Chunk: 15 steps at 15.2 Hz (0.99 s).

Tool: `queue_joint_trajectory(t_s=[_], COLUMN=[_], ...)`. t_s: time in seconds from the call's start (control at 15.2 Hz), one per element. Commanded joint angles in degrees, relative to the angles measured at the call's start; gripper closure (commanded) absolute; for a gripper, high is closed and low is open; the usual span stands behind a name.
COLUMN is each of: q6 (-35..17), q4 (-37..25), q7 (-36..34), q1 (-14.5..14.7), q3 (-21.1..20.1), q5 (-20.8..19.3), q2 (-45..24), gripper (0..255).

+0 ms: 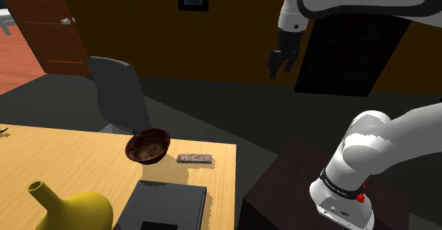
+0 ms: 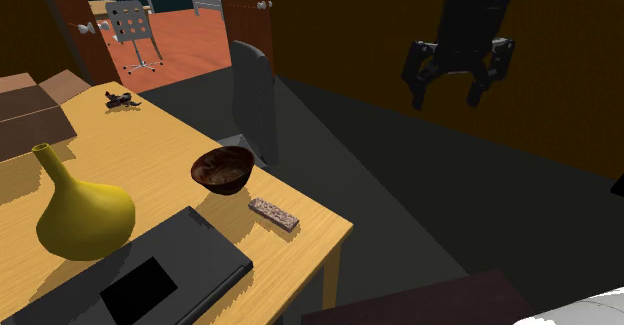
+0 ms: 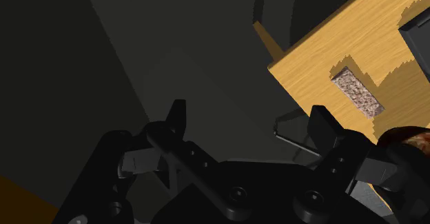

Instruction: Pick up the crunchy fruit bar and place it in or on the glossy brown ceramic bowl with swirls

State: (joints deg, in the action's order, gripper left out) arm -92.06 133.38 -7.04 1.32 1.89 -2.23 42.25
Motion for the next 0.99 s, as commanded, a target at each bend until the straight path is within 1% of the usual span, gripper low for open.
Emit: queue_joint_trajectory(t_s=[0.0,0.46,0.92], q6=[0.00,-12.72,-24.98], q4=[0.00,4.31,5.66], q7=[0.00,2.26,4.19], q1=[0.00,3.72,7.10], q3=[0.00,-2.65,-5.59], q5=[0.00,0.84,0.99], q2=[0.00,-7.88,-18.27], gripper=[0,0,0])
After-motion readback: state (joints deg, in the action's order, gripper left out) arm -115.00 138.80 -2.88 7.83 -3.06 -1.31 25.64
